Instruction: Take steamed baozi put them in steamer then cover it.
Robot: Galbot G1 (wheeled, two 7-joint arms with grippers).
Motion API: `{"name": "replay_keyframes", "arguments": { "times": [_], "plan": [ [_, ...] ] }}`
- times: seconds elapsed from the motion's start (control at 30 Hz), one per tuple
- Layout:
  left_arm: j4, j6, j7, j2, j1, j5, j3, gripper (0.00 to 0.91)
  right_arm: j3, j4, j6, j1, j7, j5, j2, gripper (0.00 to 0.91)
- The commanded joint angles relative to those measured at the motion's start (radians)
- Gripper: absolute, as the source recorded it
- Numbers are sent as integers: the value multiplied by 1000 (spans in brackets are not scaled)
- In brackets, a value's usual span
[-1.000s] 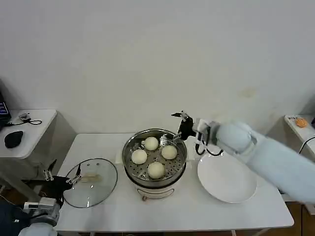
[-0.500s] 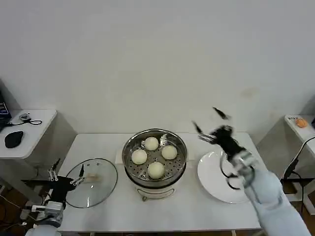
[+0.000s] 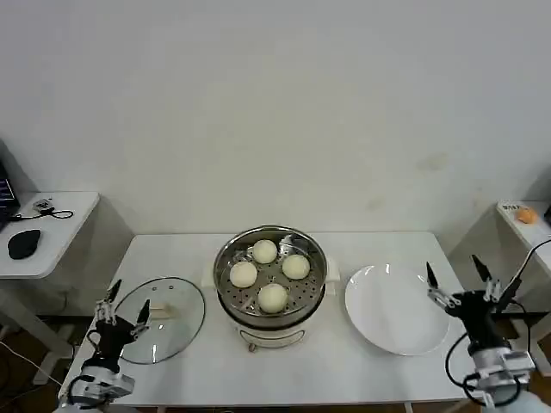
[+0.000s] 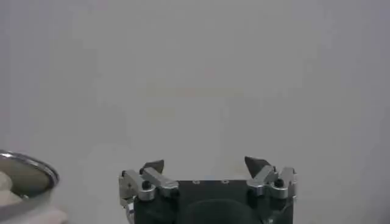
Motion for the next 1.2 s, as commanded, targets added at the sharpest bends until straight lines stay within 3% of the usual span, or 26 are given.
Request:
{"name": "replay_keyframes", "arguments": {
  "times": [0.03,0.4,1.2],
  "plan": [
    [105,-25,-5,35,-27,496,41,907,116,46,11,-126,-1,28,87,907],
    [173,-4,8,32,-53,527,70,907,114,60,16,-142,-7,32,111,907],
    [404,6,8,48,-316,515,148,907,106,52,35,-170,-3,6,140,907]
  ]
}}
